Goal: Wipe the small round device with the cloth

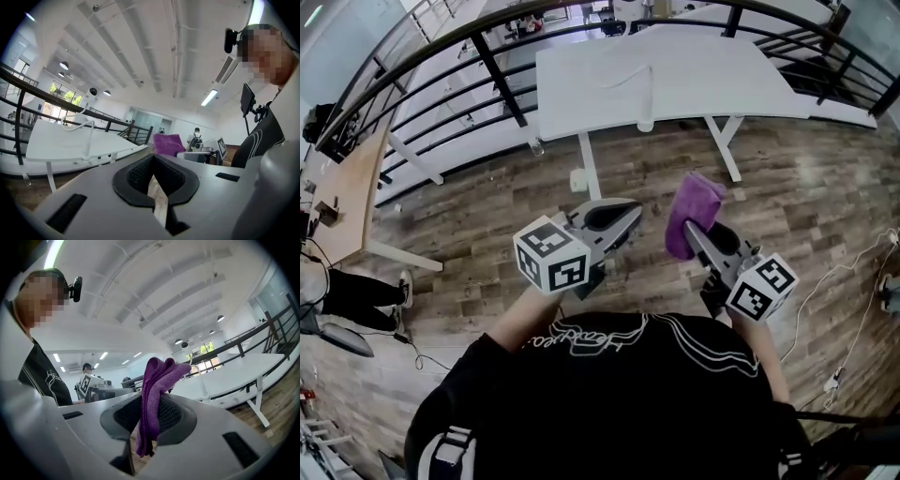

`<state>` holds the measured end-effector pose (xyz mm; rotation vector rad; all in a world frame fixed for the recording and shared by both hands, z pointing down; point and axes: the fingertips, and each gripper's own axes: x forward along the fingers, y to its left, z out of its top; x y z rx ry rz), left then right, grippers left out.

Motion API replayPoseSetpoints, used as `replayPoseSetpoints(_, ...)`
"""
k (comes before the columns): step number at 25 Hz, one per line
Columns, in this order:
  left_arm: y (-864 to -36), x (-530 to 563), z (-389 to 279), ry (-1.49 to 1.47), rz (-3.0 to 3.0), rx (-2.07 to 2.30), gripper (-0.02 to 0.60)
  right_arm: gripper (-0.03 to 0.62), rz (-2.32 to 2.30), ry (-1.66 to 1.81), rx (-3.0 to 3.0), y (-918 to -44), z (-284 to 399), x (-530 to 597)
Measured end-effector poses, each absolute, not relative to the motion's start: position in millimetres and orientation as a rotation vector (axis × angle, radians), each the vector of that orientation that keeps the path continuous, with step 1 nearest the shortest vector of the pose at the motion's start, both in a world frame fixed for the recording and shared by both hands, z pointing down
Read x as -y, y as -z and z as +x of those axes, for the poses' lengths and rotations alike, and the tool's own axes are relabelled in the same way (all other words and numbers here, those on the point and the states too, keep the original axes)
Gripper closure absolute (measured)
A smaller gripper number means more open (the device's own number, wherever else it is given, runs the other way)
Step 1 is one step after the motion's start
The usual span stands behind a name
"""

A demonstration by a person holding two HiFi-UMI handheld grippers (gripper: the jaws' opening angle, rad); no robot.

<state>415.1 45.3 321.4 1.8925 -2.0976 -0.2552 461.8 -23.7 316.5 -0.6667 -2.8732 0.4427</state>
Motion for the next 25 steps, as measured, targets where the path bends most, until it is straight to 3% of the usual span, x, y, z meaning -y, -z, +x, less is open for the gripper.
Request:
replayPoseSetpoints(6,-346,-37,408,0.249,1.871,2.115,0.575,0.522,-0.683,-0.45,2.874,-340,452,36)
replayPoseSetpoints(25,-350,109,102,0.22,1.704,2.207,0.575,0.522,-0.806,-0.488,2.847,-335,134,204)
